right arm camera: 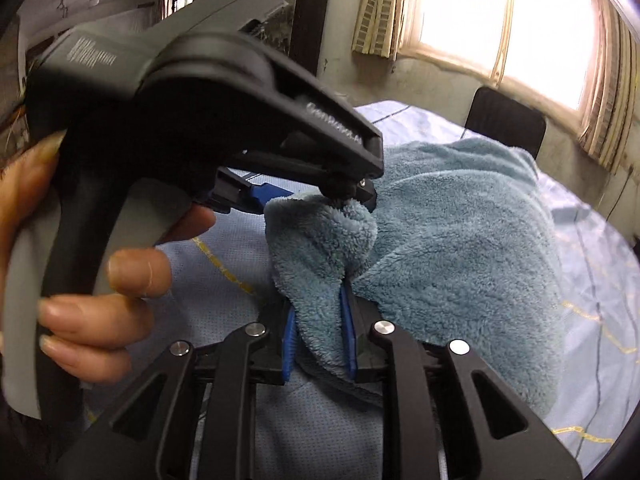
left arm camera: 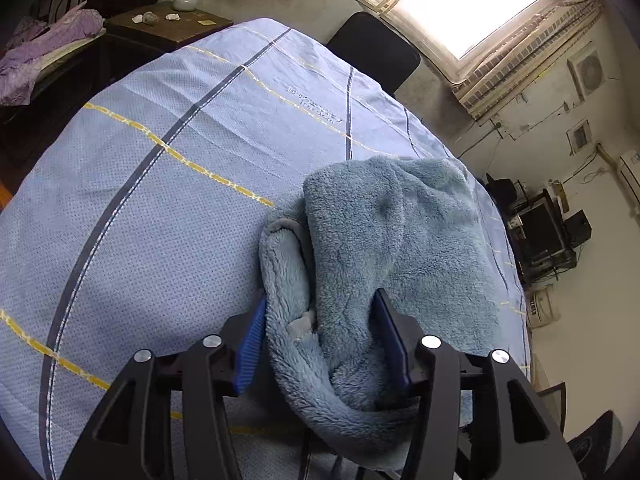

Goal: Fold large clothes

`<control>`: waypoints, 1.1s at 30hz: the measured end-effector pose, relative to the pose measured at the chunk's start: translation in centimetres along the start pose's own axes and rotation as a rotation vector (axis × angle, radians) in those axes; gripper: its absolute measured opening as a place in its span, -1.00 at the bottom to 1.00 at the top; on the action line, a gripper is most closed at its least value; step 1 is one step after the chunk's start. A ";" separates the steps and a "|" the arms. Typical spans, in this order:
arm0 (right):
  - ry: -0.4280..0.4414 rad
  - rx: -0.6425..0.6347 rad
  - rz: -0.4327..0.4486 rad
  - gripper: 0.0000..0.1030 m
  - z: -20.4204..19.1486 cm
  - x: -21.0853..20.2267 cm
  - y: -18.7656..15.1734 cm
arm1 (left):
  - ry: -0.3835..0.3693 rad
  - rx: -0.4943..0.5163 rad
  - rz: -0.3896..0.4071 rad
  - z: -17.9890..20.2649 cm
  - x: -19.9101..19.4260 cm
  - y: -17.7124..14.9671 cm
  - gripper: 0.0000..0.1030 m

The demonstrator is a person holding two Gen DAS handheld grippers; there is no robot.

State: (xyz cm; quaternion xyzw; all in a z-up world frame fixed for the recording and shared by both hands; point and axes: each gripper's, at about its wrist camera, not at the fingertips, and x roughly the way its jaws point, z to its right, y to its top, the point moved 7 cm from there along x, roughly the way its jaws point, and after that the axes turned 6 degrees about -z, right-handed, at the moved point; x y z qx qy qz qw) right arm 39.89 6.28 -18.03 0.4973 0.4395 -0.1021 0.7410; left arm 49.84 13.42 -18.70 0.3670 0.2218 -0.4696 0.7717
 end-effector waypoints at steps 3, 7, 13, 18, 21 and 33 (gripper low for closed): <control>0.055 0.031 0.007 -0.61 1.4 -1.7 0.5 | -0.019 0.007 0.043 0.7 -1.8 0.2 0.07; 0.140 0.088 0.076 -0.44 3.6 -5.8 0.8 | 0.015 0.027 0.157 1.3 -5.4 0.8 0.01; 0.097 0.156 0.177 -0.36 8.1 -10.0 1.7 | -0.042 0.062 0.196 2.7 -7.0 0.5 0.01; 0.059 0.202 0.114 -0.70 10.1 -6.6 1.7 | 0.072 0.101 0.083 2.7 -2.3 -0.2 0.05; 0.087 0.251 0.038 -0.82 10.5 -3.6 0.7 | 0.093 0.066 0.027 1.0 -0.2 -0.4 0.27; 0.183 0.343 0.033 -0.89 11.9 -3.3 -1.2 | 0.173 0.098 0.105 1.5 -1.8 -0.2 0.42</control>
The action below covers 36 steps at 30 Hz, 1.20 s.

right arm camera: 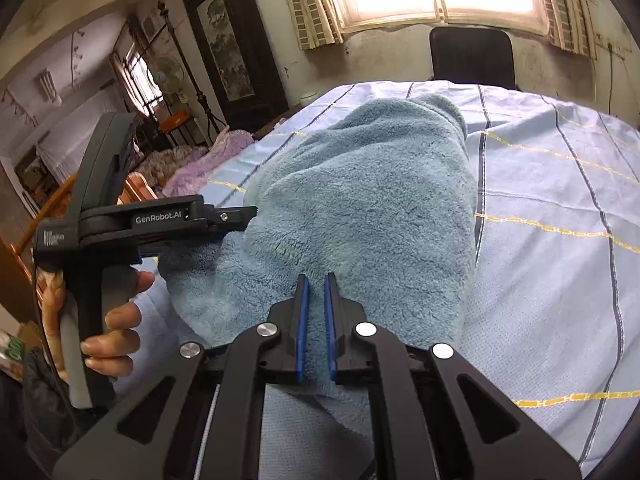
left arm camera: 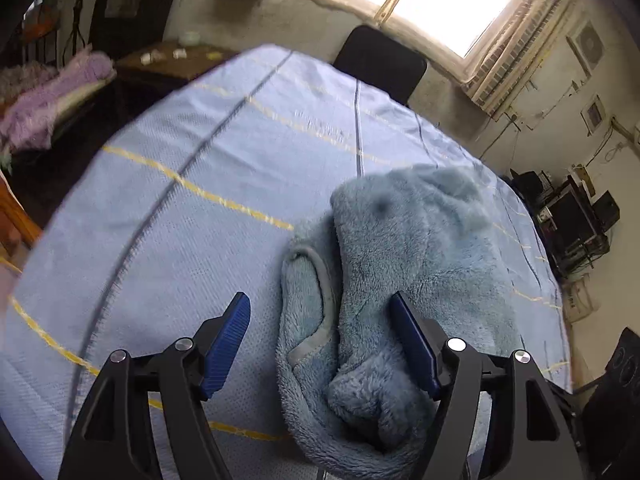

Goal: Fold large clothes

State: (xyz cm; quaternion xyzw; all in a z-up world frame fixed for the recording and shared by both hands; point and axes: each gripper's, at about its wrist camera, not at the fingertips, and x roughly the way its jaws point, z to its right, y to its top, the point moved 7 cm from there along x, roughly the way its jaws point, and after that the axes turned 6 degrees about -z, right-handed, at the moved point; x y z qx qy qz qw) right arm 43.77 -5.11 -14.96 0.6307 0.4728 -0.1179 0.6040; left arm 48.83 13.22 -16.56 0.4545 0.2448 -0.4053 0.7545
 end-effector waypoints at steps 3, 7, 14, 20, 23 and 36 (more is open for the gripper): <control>0.003 0.009 0.038 -0.85 -0.5 -1.9 0.4 | 0.043 0.057 0.109 1.5 -3.0 0.4 0.39; -0.015 0.002 0.078 -0.78 -0.5 -4.5 0.6 | 0.058 0.107 0.195 3.7 -5.7 0.2 0.39; -0.040 0.014 0.124 -0.74 -0.3 -8.1 -0.7 | 0.136 0.191 0.305 6.8 -8.3 -1.8 0.41; -0.049 0.017 0.132 -0.69 0.2 -8.7 -0.8 | 0.185 0.217 0.272 6.9 -6.7 -2.5 0.42; -0.051 0.023 0.133 -0.40 0.7 -8.1 -0.3 | 0.204 0.195 0.239 6.0 -5.5 -2.4 0.42; 0.061 0.231 0.073 0.68 6.1 -3.5 1.4 | -0.300 -0.118 -0.107 0.7 1.5 -2.8 0.88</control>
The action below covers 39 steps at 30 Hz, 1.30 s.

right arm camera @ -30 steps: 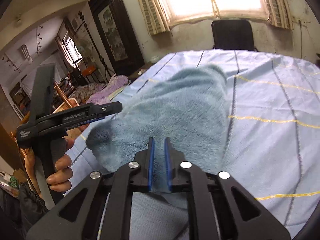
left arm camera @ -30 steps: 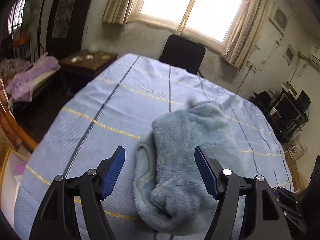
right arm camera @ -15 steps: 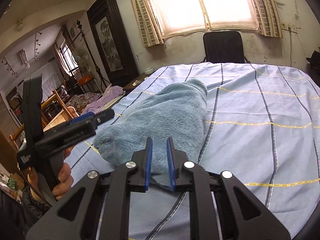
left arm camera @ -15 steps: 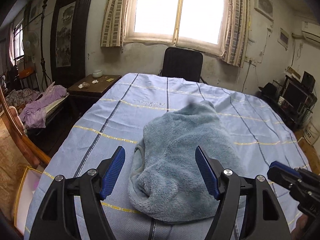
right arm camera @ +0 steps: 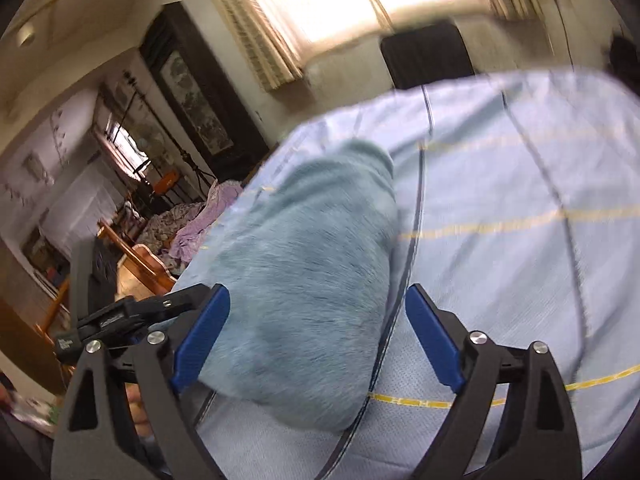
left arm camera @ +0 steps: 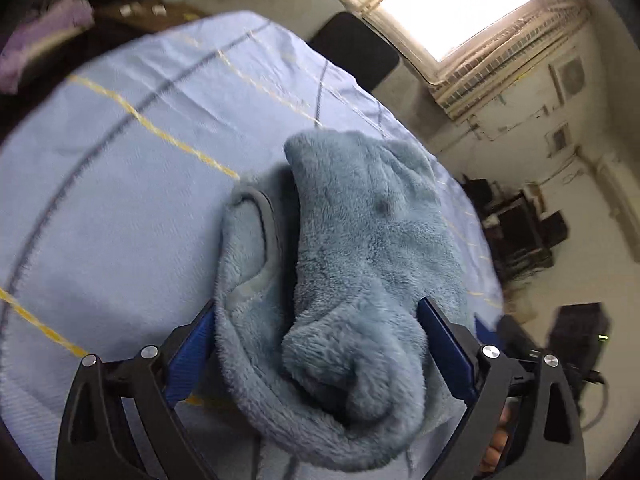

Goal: Fold large clothes

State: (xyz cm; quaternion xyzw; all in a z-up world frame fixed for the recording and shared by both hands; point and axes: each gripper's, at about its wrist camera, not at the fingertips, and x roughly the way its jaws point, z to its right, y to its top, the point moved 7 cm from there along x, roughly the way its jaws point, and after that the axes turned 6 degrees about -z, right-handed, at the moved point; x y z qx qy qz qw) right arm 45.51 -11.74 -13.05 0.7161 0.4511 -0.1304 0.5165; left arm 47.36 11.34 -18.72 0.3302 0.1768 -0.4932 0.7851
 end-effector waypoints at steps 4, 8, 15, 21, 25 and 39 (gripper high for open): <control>0.078 0.103 -0.082 0.68 1.5 2.9 -0.4 | -0.067 0.013 -0.028 0.6 0.7 -0.1 0.88; 0.123 0.122 -0.114 0.68 1.2 4.6 -0.6 | -0.120 0.025 -0.098 1.6 3.0 -1.0 0.87; 0.155 0.130 -0.125 0.54 0.8 6.2 -1.0 | -0.156 0.033 -0.088 2.5 4.2 -0.8 0.48; 0.166 0.111 -0.114 0.12 0.2 5.7 -1.1 | -0.128 0.105 -0.037 4.4 3.2 -0.8 0.22; 0.194 0.125 -0.090 0.08 -0.3 4.0 -0.6 | -0.135 0.165 0.020 7.0 1.2 -1.3 0.21; 0.223 0.005 0.066 0.09 -6.1 -12.2 -5.3 | -0.139 0.359 0.121 16.3 -9.0 -12.8 0.22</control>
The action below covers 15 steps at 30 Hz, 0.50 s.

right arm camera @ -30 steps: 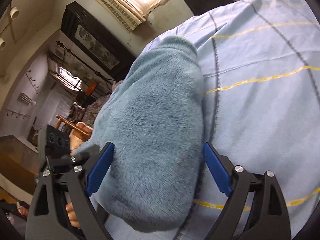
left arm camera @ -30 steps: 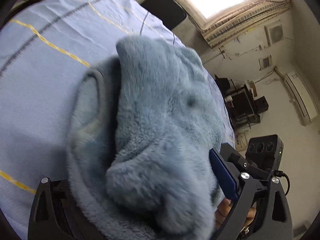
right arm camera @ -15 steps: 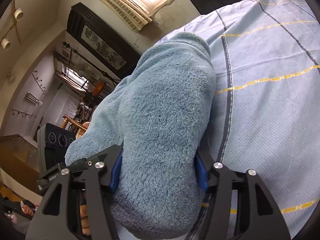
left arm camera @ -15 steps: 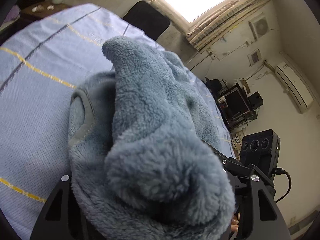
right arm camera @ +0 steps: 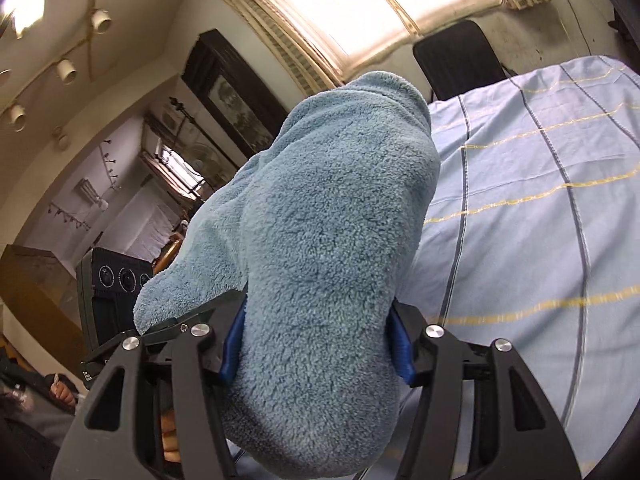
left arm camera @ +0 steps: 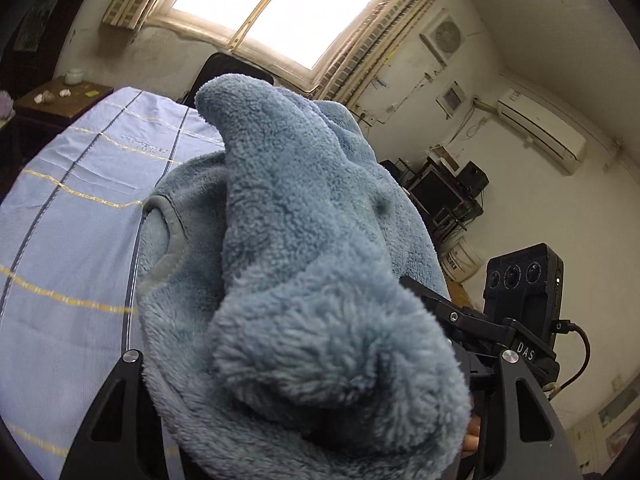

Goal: Fold large clothes

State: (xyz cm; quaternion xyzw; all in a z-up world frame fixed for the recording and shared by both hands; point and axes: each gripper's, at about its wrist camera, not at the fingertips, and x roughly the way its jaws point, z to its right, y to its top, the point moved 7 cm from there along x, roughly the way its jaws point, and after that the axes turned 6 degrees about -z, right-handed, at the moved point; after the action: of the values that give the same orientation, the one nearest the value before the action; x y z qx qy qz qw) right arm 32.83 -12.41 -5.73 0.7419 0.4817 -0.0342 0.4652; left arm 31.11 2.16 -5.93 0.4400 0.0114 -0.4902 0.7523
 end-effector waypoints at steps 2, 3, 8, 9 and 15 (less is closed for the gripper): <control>0.014 -0.002 0.004 0.10 -0.8 -1.4 -1.4 | 0.011 0.013 0.000 1.2 -0.9 -1.9 0.22; 0.021 -0.003 0.006 0.10 -1.1 -2.4 -2.6 | 0.013 0.012 -0.002 1.7 -1.0 -2.6 0.22; 0.024 0.002 0.000 0.11 -1.4 -4.5 -6.9 | 0.028 0.012 -0.024 1.7 -1.9 -7.3 0.22; 0.023 0.002 -0.004 0.11 -1.2 -4.6 -7.5 | 0.030 0.007 -0.030 1.6 -1.5 -8.0 0.22; -0.032 0.010 -0.036 0.11 1.1 -3.6 -10.4 | 0.048 -0.044 -0.086 -1.0 1.7 -10.1 0.23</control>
State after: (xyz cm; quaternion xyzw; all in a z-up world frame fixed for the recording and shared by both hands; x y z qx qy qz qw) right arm 23.61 -14.59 -11.36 0.7348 0.4872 -0.0569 0.4686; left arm 24.89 0.27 -13.91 0.4342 0.0589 -0.5112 0.7394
